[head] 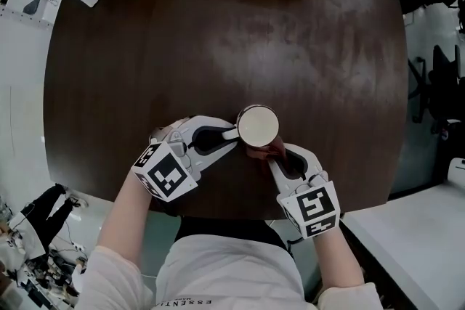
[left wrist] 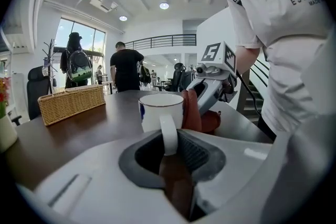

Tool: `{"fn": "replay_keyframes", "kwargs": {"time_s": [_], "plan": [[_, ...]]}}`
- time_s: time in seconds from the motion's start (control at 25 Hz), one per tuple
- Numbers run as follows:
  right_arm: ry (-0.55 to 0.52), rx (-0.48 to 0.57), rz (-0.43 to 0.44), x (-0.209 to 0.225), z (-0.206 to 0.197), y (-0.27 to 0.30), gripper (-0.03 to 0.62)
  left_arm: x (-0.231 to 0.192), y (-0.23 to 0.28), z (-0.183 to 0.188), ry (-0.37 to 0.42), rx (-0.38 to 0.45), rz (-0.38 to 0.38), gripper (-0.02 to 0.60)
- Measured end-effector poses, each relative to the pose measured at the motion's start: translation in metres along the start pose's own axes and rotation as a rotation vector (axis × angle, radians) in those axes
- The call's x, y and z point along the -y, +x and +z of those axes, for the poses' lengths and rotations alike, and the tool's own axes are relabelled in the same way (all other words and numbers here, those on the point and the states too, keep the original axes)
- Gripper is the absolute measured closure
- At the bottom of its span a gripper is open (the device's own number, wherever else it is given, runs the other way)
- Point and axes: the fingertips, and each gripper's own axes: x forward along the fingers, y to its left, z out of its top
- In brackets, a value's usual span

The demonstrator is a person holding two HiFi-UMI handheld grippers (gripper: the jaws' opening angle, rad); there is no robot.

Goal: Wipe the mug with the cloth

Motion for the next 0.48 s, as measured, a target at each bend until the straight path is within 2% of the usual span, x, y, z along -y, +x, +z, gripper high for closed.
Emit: {"fn": "replay_keyframes", "kwargs": {"time_s": [0.12,0.24,0.48], "plan": [[0.012,-0.016,-0.059,0.022,-0.003,-0.003,0.508,-0.001,0.0,0.0,0.001,-0.005,0.003,0.509],[-0.053,-0.052,-0.098,0.04,0.001,0.0,0.508,-0.003,-0.001,-0.001,-0.006,-0.015,0.02,0.509],[-0.112,-0.054,-0.171,0.077,0.027,0.006,0.508,-0.014,-0.006,-0.003,-0.091,0.0,0.084,0.508]]}}
